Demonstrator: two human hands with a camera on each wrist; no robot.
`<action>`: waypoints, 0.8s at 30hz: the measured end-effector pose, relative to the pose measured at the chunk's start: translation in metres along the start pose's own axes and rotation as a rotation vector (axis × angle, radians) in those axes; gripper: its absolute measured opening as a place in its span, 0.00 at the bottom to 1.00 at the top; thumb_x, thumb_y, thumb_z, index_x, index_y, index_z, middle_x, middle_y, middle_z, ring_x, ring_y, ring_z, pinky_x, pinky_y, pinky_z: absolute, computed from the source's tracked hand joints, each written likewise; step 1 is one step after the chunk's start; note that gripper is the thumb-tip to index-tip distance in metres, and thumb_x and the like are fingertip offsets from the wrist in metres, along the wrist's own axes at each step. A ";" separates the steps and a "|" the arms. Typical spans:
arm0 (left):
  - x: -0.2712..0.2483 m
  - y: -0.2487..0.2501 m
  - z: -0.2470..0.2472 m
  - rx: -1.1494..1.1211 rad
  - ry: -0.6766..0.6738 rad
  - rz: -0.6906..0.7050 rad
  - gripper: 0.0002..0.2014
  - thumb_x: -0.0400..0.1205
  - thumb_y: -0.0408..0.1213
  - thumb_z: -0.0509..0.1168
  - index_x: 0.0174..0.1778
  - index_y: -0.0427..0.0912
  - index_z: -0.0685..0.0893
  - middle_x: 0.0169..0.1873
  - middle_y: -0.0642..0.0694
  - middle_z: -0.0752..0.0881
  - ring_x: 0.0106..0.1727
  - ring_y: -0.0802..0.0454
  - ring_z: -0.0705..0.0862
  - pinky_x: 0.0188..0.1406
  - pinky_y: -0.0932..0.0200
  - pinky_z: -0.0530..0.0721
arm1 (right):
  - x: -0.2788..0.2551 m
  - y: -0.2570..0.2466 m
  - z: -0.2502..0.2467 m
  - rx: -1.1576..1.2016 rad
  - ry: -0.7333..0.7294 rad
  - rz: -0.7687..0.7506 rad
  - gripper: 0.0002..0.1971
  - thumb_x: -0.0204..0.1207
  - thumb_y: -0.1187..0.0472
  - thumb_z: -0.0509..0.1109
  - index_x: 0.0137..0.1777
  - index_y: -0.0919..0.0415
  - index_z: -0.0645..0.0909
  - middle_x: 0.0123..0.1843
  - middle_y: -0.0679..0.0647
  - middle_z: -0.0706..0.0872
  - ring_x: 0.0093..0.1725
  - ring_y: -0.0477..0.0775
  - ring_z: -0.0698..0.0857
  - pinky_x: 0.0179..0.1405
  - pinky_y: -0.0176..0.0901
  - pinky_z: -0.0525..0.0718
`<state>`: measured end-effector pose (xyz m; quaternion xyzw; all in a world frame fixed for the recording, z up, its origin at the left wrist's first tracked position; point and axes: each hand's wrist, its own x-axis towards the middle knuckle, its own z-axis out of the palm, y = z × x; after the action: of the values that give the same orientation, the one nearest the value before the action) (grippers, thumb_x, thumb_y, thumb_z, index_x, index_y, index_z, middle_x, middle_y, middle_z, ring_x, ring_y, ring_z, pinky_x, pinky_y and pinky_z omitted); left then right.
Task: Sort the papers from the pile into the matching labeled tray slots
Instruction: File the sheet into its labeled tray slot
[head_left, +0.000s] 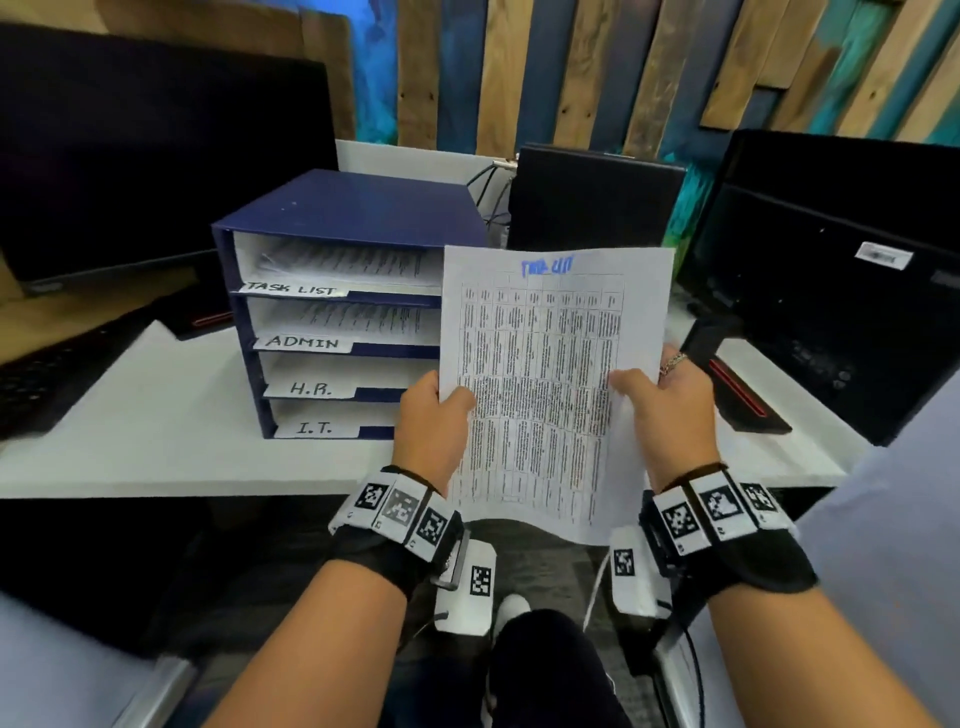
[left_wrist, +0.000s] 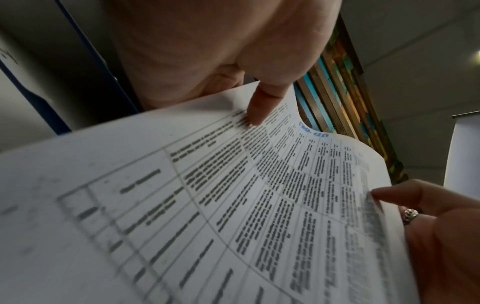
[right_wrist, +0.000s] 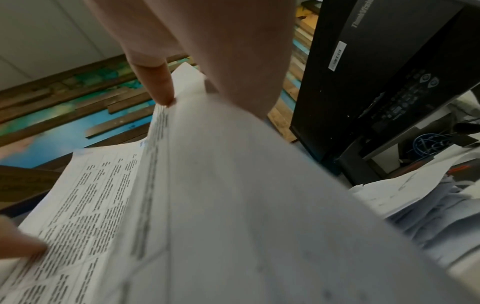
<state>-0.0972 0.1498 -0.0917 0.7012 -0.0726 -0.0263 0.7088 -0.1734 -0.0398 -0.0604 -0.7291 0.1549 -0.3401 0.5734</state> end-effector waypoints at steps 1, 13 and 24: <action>-0.002 -0.001 -0.006 -0.007 0.018 0.008 0.07 0.83 0.33 0.62 0.51 0.44 0.85 0.46 0.49 0.90 0.40 0.51 0.85 0.38 0.58 0.81 | -0.007 -0.001 0.005 0.009 -0.022 0.002 0.12 0.75 0.71 0.72 0.55 0.59 0.86 0.53 0.50 0.92 0.55 0.52 0.91 0.57 0.50 0.87; 0.003 -0.001 -0.112 0.123 0.377 0.030 0.10 0.86 0.41 0.62 0.49 0.41 0.87 0.42 0.51 0.88 0.40 0.56 0.85 0.36 0.62 0.78 | -0.037 -0.004 0.085 -0.001 -0.322 0.116 0.08 0.81 0.64 0.71 0.56 0.51 0.81 0.53 0.50 0.92 0.53 0.50 0.91 0.59 0.54 0.88; 0.054 0.068 -0.169 0.435 0.284 -0.021 0.14 0.77 0.41 0.67 0.42 0.32 0.89 0.38 0.38 0.91 0.40 0.39 0.90 0.42 0.46 0.88 | -0.041 -0.017 0.138 0.149 -0.363 0.331 0.08 0.82 0.70 0.67 0.52 0.62 0.87 0.51 0.57 0.94 0.53 0.61 0.92 0.58 0.65 0.89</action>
<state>-0.0247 0.3109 -0.0210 0.8345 0.0310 0.0815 0.5441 -0.1127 0.0918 -0.0730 -0.6986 0.1410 -0.1156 0.6919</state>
